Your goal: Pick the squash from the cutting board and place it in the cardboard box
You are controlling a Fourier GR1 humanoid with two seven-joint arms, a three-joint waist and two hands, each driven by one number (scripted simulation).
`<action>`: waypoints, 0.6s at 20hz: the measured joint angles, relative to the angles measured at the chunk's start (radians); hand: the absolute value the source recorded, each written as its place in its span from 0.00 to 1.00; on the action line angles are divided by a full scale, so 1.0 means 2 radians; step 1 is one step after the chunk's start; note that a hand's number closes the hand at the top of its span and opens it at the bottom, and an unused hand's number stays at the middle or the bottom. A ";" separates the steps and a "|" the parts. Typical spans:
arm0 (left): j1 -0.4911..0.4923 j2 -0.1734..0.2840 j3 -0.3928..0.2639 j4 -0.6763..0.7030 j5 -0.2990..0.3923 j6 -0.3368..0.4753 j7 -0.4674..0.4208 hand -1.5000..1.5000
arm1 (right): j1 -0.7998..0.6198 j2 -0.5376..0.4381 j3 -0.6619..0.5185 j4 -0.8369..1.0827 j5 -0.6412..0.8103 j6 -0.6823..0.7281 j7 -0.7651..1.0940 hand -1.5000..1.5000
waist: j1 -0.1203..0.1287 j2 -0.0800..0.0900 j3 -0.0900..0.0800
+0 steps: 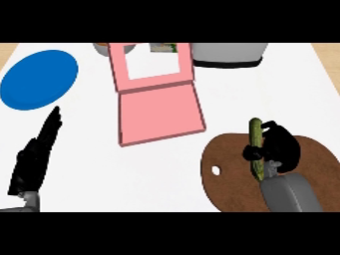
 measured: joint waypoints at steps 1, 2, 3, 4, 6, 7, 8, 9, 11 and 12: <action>0.005 0.002 0.003 -0.008 0.003 -0.005 0.004 0.50 | -0.004 -0.004 -0.004 0.007 0.003 -0.005 -0.007 1.00 | 0.000 0.000 0.000; 0.004 0.000 0.003 -0.007 0.001 -0.005 0.004 0.50 | 0.000 -0.005 0.001 -0.008 0.011 -0.002 -0.001 1.00 | 0.000 0.001 0.001; 0.004 -0.001 0.001 -0.001 -0.001 -0.004 -0.001 0.50 | -0.012 -0.013 0.004 0.001 0.010 0.004 -0.019 1.00 | 0.001 0.002 0.001; 0.001 -0.002 -0.001 -0.002 -0.002 -0.005 -0.001 0.50 | -0.025 -0.024 0.013 0.005 0.006 0.016 -0.047 1.00 | 0.006 0.004 0.002; -0.007 -0.004 -0.008 -0.001 -0.003 -0.008 -0.002 0.50 | -0.052 -0.045 0.040 0.011 0.000 0.040 -0.111 1.00 | 0.023 0.010 0.004; -0.010 -0.005 -0.011 -0.002 -0.003 -0.011 -0.003 0.50 | -0.066 -0.053 0.054 0.012 -0.002 0.052 -0.142 1.00 | 0.034 0.013 0.005; -0.013 -0.005 -0.015 -0.003 -0.004 -0.013 -0.004 0.50 | -0.079 -0.061 0.071 0.012 -0.003 0.063 -0.173 1.00 | 0.046 0.016 0.005; -0.016 -0.005 -0.018 -0.004 -0.004 -0.015 -0.005 0.50 | -0.091 -0.070 0.085 0.012 -0.005 0.074 -0.206 1.00 | 0.055 0.018 0.006; -0.023 -0.006 -0.023 -0.005 -0.004 -0.019 -0.006 0.50 | -0.115 -0.090 0.106 0.012 -0.013 0.090 -0.273 1.00 | 0.066 0.022 0.007; -0.025 -0.007 -0.025 -0.005 -0.004 -0.020 -0.006 0.50 | -0.127 -0.102 0.114 0.013 -0.018 0.097 -0.308 1.00 | 0.070 0.023 0.007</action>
